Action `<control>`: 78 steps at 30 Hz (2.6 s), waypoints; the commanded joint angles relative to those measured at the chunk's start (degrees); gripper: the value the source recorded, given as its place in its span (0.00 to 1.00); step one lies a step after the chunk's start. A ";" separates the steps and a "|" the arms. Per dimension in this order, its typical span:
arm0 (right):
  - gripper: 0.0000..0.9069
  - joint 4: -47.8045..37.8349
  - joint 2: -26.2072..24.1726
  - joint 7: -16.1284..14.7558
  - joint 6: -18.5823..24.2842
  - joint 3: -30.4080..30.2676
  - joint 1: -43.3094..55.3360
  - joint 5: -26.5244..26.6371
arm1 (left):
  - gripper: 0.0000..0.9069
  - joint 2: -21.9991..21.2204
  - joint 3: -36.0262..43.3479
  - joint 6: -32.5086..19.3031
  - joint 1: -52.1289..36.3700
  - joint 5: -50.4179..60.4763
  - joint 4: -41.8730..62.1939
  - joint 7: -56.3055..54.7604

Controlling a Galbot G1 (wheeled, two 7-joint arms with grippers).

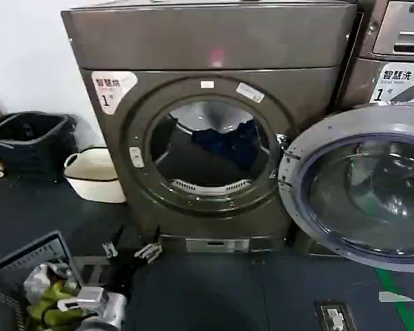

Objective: Grasp the clothes from the dryer.

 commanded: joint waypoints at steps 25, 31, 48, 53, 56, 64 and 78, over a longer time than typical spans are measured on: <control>1.00 1.33 0.97 0.25 0.86 -0.65 0.29 2.77 | 1.00 -0.53 0.72 -0.25 0.03 0.63 -0.73 1.09; 1.00 1.89 1.44 0.05 0.87 -1.07 0.60 2.75 | 1.00 -0.42 0.61 -0.22 -0.27 0.51 -0.59 1.36; 1.00 3.18 2.01 -2.31 3.78 -1.17 0.77 7.01 | 1.00 -0.27 0.68 -5.01 -1.42 2.85 0.23 2.92; 1.00 3.45 1.96 -2.39 3.72 -0.90 0.45 7.63 | 1.00 -0.08 0.63 -5.79 -1.76 3.02 0.07 3.40; 1.00 3.43 2.15 -2.30 3.58 -0.66 0.07 8.03 | 1.00 0.02 0.90 -5.50 -1.79 3.24 0.41 3.27; 1.00 3.68 2.12 -2.15 3.56 0.14 -0.56 8.74 | 1.00 0.04 0.66 -5.89 -2.14 3.25 0.15 4.17; 1.00 3.05 2.46 -2.30 4.03 0.56 -0.20 7.66 | 1.00 0.13 -0.88 -5.67 -3.19 2.35 0.75 4.72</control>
